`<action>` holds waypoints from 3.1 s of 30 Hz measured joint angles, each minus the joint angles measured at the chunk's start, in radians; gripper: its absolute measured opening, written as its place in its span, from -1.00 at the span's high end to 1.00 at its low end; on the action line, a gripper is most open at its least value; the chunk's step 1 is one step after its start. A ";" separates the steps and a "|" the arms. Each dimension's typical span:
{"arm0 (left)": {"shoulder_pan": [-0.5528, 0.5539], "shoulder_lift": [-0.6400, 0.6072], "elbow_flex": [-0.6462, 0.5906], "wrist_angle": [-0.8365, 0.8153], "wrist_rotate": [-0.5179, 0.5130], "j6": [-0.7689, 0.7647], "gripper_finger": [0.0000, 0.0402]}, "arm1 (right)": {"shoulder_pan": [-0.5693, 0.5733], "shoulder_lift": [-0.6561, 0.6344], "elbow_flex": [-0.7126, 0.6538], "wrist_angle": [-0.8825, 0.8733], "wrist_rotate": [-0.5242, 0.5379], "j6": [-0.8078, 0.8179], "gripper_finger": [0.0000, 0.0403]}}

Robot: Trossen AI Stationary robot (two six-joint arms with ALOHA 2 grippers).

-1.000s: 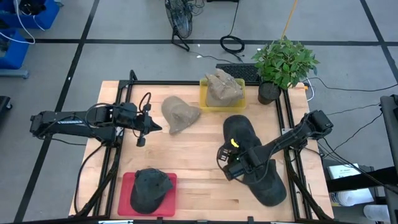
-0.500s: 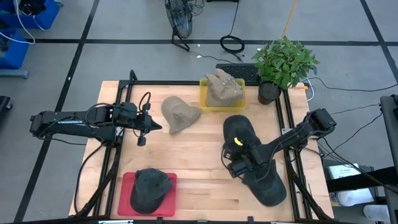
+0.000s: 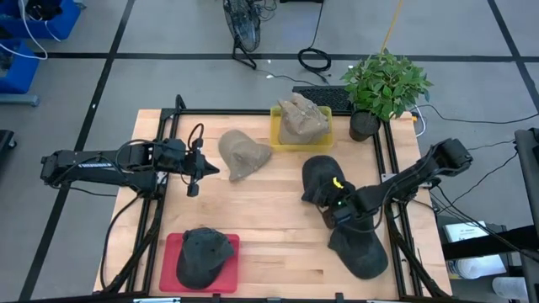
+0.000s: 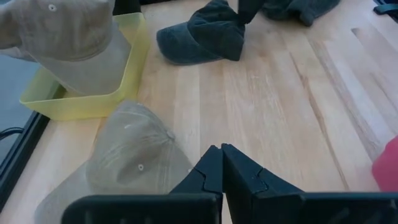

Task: Pick & Place hat
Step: Put the black cap into the red bin

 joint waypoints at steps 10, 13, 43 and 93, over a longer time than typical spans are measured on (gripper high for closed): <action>0.000 0.000 0.000 0.022 -0.009 -0.043 0.93 | -0.052 -0.020 -0.086 0.015 0.001 -0.015 -0.46; 0.000 0.000 0.001 0.037 -0.017 -0.044 0.94 | -0.071 -0.022 -0.103 0.016 0.006 -0.024 -0.45; 0.000 0.000 0.001 0.055 -0.025 -0.016 0.98 | -0.128 -0.030 0.147 -0.357 0.047 -0.557 0.98; 0.001 0.000 0.001 0.230 -0.139 0.061 0.98 | -0.362 0.028 0.374 -0.212 -0.353 -1.623 0.62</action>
